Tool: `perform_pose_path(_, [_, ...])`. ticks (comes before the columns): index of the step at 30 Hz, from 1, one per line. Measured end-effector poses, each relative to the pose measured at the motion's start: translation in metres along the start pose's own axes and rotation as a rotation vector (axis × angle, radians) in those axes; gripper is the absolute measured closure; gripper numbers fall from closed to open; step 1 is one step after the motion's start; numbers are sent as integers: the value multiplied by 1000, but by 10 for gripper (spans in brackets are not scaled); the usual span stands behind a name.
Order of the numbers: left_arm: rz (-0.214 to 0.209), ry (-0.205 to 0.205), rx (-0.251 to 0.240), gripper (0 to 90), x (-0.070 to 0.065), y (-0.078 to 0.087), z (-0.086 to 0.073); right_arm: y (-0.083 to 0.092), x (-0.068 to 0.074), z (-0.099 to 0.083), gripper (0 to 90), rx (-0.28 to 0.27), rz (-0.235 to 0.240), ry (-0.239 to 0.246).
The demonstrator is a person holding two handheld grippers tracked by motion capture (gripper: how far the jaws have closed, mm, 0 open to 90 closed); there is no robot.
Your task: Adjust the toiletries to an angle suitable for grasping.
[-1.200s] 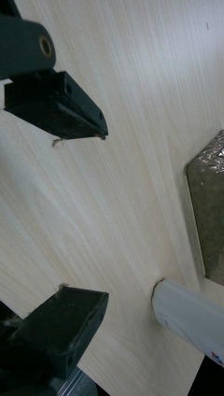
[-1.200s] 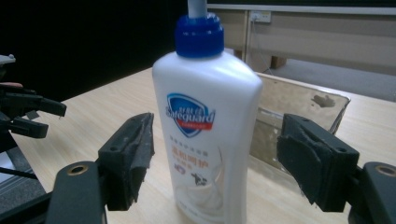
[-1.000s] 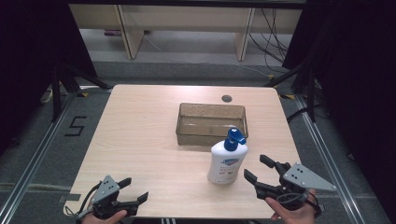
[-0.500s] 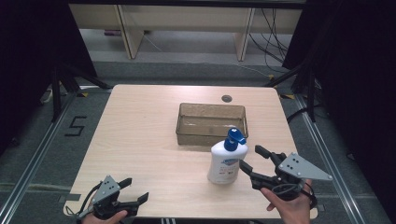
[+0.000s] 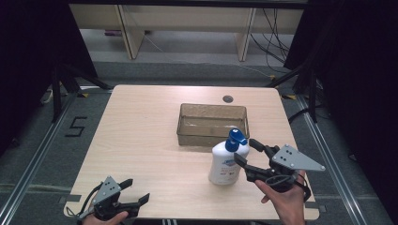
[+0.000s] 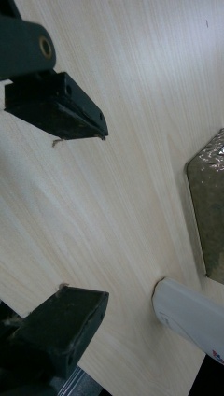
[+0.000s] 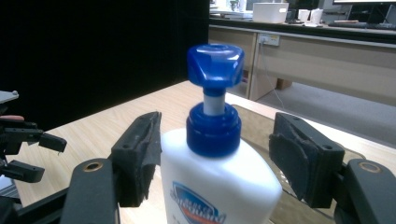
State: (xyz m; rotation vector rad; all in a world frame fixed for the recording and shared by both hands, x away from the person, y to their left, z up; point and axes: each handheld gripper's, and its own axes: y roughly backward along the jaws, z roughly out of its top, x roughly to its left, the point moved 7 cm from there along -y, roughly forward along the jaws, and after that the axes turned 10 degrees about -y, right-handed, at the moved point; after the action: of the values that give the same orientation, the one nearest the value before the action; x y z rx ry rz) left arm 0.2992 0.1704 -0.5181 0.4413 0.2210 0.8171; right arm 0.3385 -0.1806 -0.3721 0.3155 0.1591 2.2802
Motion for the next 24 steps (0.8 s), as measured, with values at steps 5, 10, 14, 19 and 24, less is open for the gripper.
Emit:
perform_pose_path(5, [1,-1,-1,167,0,0,0,-8,0,3,343,0,0,5])
perform_pose_path(10, [8,2,3,168,0,0,0,-13,2,4,346,8,8,-6])
perform_pose_path(14, [7,-6,2,168,0,0,0,-20,-2,6,349,-4,8,13])
perform_pose_path(19, [3,-8,2,167,0,0,0,-27,1,5,363,9,20,-14])
perform_pose_path(24, [2,-7,1,168,1,-1,0,-33,-1,8,394,-3,22,20])
